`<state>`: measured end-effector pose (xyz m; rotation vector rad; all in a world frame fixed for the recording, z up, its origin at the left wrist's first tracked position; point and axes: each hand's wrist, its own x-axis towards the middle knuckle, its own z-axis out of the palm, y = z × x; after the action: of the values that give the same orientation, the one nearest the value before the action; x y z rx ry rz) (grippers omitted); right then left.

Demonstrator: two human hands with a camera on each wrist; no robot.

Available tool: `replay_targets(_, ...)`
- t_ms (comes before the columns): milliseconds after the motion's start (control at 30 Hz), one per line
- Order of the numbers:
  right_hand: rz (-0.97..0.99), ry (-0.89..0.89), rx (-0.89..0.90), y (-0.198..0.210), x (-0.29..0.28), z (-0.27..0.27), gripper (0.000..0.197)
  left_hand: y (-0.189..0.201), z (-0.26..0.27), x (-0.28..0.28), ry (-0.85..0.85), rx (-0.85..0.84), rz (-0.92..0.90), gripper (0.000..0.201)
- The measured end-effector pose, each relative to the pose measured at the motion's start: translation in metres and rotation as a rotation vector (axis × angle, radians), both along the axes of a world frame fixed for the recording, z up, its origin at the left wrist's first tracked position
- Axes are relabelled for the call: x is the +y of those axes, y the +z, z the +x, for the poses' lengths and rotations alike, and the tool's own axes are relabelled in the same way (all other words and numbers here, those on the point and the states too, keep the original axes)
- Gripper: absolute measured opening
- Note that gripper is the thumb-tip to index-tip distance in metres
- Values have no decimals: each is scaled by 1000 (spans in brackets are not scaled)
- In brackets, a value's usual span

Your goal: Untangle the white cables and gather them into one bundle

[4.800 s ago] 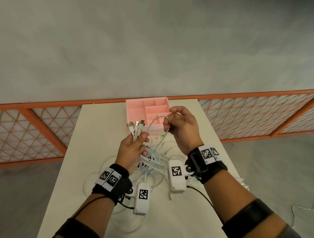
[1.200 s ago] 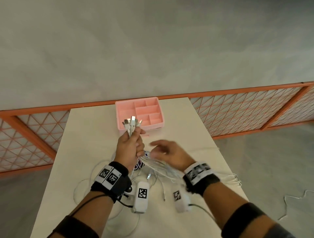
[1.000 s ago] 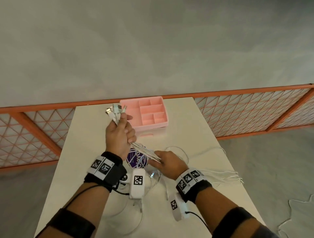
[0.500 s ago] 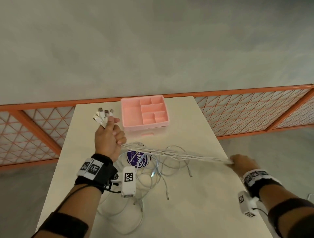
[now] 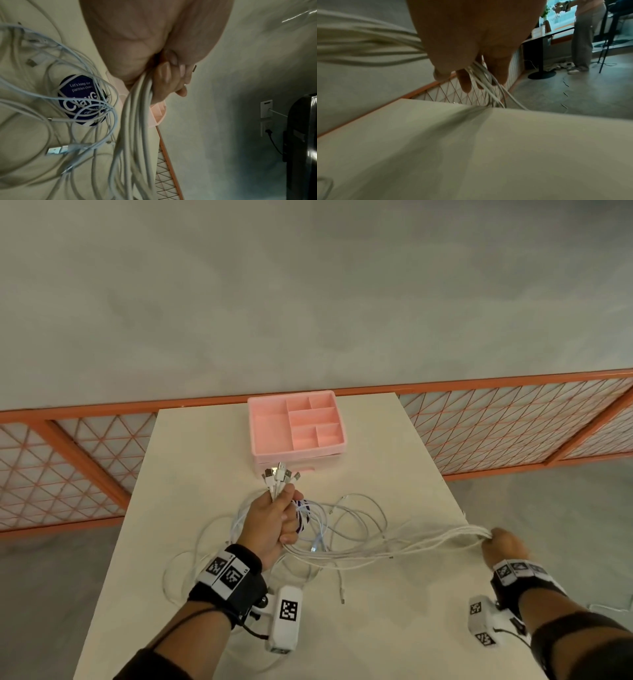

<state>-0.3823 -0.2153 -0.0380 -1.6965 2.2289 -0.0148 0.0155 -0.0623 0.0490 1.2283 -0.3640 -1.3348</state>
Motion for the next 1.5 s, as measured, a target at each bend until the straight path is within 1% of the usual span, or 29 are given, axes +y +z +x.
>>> replay_targets(33, 126, 10, 18, -10, 7, 2, 32, 0, 1, 1, 3, -11, -4, 26)
replay_targets(67, 226, 15, 33, -18, 13, 4, 44, 0, 3, 2, 2, -26, -7, 25)
replay_targets(100, 311, 16, 35, -22, 17, 7, 60, -1, 4, 3, -4, -46, -11, 25)
replay_targets(133, 358, 37, 63, -24, 19, 9, 72, -2, 5, 4, -16, -71, -15, 26)
replay_targets(167, 403, 76, 108, -22, 17, 12, 78, -3, 5, 4, -33, -98, -19, 26)
replay_targets(200, 433, 120, 152, -17, 14, 18, 77, -4, 5, 4, -53, -127, -21, 26)
replay_targets(233, 449, 165, 180, -10, 10, 26, 72, -5, 3, 3, -72, -153, -19, 26)
replay_targets(267, 445, 215, 164, -1, 5, 37, 65, -6, 1, 2, -88, -175, -17, 26)
replay_targets(300, 422, 274, 108, 12, 3, 52, 58, -6, -1, 1, -102, -191, -17, 27)
replay_targets(367, 297, 412, -115, 38, 1, 89, 43, -5, -9, -2, -136, -218, -26, 26)
replay_targets(433, 116, 515, -438, 64, 12, 136, 30, -4, -18, -5, -173, -247, -38, 27)
replay_targets(467, 50, 545, -608, 78, 20, 160, 27, -3, -22, -6, -191, -267, -44, 27)
replay_targets(533, 0, 605, -871, 102, 37, 202, 28, 0, -28, -8, -229, -311, -55, 28)
replay_targets(633, 47, 681, -1095, 119, 56, 243, 28, 3, -31, -9, -259, -363, -69, 27)
replay_targets(667, 63, 692, -1115, 121, 58, 251, 28, 4, -31, -9, -258, -378, -70, 33)
replay_targets(733, 62, 716, -1073, 121, 60, 262, 29, 3, -27, -9, -247, -406, -73, 46)
replay_targets(767, 57, 729, -1047, 119, 60, 265, 29, 3, -25, -8, -240, -415, -75, 46)
replay_targets(833, 45, 753, -1001, 119, 62, 268, 27, 3, -21, -5, -234, -442, -84, 40)
replay_targets(967, 19, 772, -987, 119, 63, 272, 19, -1, -17, -2, -238, -461, -78, 44)
replay_targets(1133, 33, 609, -1059, 115, 57, 270, 16, -4, -18, -3, -217, -343, -92, 29)
replay_targets(1200, 45, 591, -1072, 114, 56, 270, 16, -3, -20, -4, -214, -368, -94, 31)
replay_targets(1300, 54, 590, -1083, 116, 54, 271, 15, -6, -21, -4, -203, -429, -103, 45)
replay_targets(1400, 75, 595, -1106, 119, 52, 271, 15, -8, -22, -5, -196, -451, -128, 32)
replay_targets(1500, 82, 571, -1093, 124, 50, 269, 21, -7, -24, -4, -201, -485, -146, 30)
